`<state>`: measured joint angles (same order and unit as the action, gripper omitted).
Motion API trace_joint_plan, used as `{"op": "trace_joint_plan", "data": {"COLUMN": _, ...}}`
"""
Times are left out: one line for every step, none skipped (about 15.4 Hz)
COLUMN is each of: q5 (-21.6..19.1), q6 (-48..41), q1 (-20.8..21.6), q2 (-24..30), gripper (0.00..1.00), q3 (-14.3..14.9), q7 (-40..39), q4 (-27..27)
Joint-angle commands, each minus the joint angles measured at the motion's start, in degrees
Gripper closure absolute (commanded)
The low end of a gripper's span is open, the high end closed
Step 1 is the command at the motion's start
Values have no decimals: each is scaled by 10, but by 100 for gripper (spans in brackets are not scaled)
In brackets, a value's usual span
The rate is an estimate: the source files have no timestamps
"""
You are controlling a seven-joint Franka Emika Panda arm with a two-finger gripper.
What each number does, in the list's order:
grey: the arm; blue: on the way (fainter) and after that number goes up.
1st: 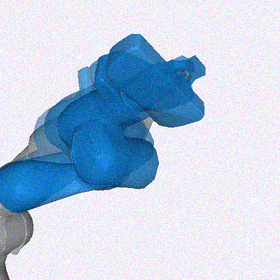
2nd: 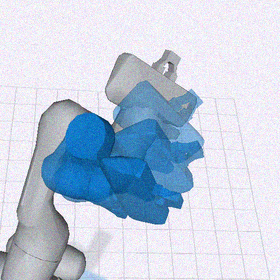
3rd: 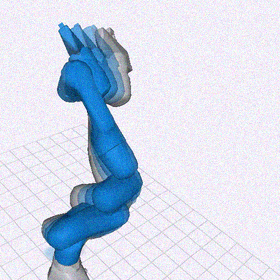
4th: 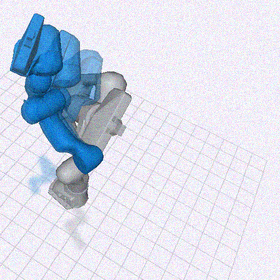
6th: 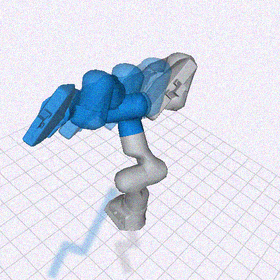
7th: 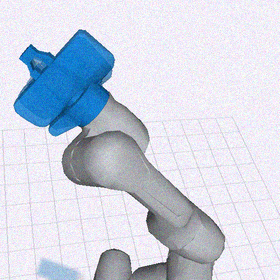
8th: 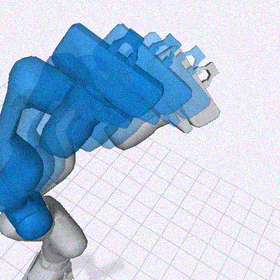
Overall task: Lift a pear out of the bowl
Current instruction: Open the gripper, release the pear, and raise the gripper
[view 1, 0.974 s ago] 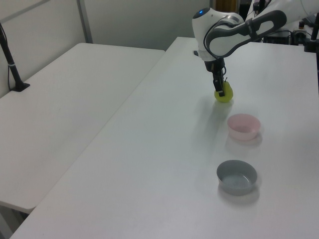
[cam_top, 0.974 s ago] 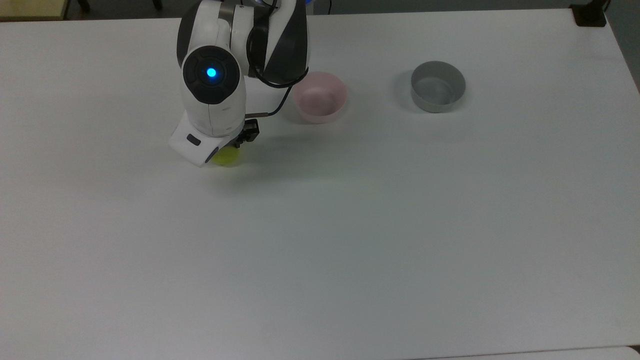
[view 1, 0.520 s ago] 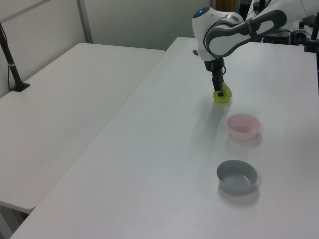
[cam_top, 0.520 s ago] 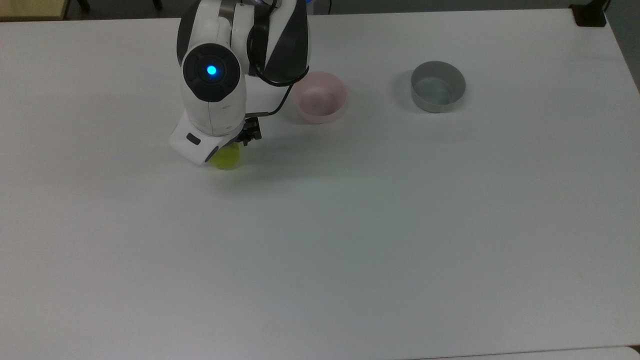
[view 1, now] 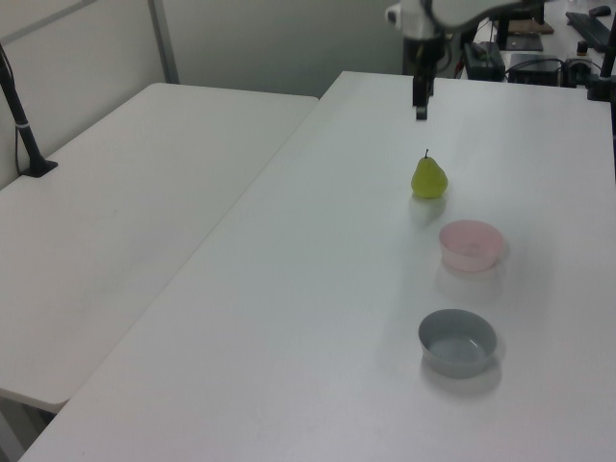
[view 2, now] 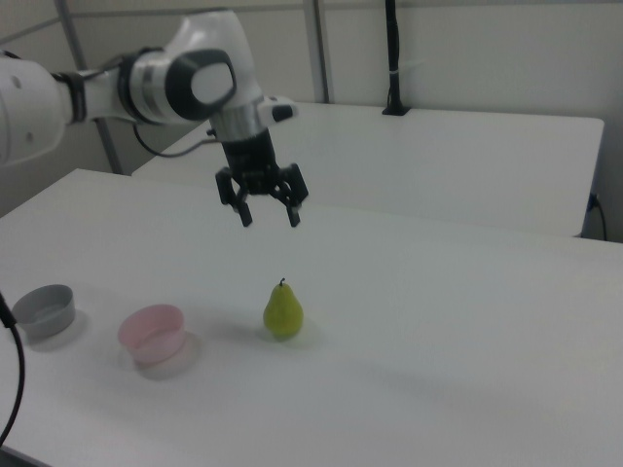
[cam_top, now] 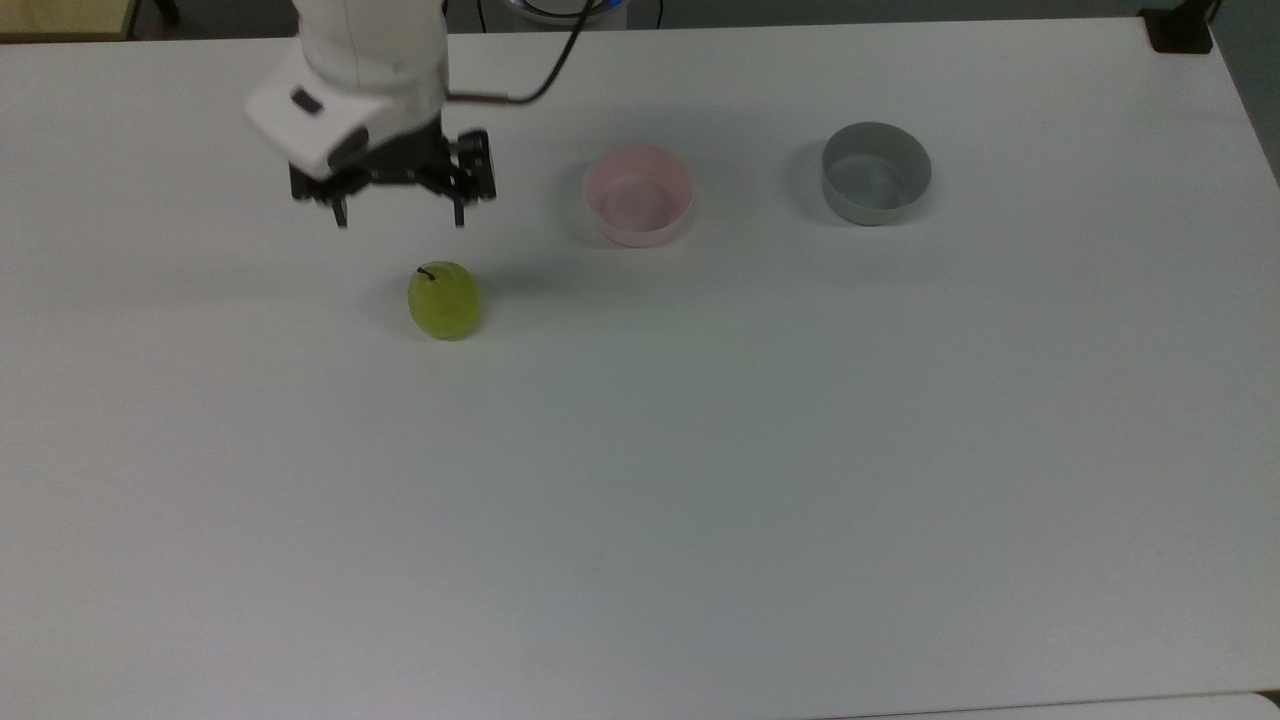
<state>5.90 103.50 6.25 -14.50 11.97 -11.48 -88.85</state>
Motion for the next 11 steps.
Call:
{"op": "trace_joint_plan", "data": {"q5": -9, "q6": -64, "q1": 7, "q2": 88, "gripper": 0, "q3": 0, "q7": 27, "q4": -36}}
{"op": "trace_joint_plan", "data": {"q5": -12, "q6": -80, "q1": 10, "q2": 104, "gripper": 0, "q3": 0, "q7": 28, "q4": -38}}
{"op": "trace_joint_plan", "data": {"q5": -15, "q6": -89, "q1": 11, "q2": 116, "gripper": 0, "q3": 0, "q7": 28, "q4": -44}}
{"op": "trace_joint_plan", "data": {"q5": -16, "q6": -90, "q1": 11, "q2": 130, "gripper": 0, "q3": 0, "q7": 28, "q4": -54}}
{"op": "trace_joint_plan", "data": {"q5": -16, "q6": -90, "q1": 12, "q2": 137, "gripper": 0, "q3": 1, "q7": 28, "q4": -59}}
{"op": "trace_joint_plan", "data": {"q5": -16, "q6": -91, "q1": 12, "q2": 140, "gripper": 0, "q3": 2, "q7": 28, "q4": -59}}
{"op": "trace_joint_plan", "data": {"q5": -16, "q6": -94, "q1": 11, "q2": 143, "gripper": 0, "q3": 3, "q7": 28, "q4": -58}}
{"op": "trace_joint_plan", "data": {"q5": -15, "q6": -95, "q1": 11, "q2": 144, "gripper": 0, "q3": 4, "q7": 27, "q4": -58}}
{"op": "trace_joint_plan", "data": {"q5": -15, "q6": -95, "q1": 11, "q2": 144, "gripper": 0, "q3": 9, "q7": 27, "q4": -58}}
{"op": "trace_joint_plan", "data": {"q5": -15, "q6": -95, "q1": 12, "q2": 144, "gripper": 0, "q3": 13, "q7": 27, "q4": -56}}
{"op": "trace_joint_plan", "data": {"q5": -15, "q6": -92, "q1": 12, "q2": 143, "gripper": 0, "q3": 15, "q7": 28, "q4": -57}}
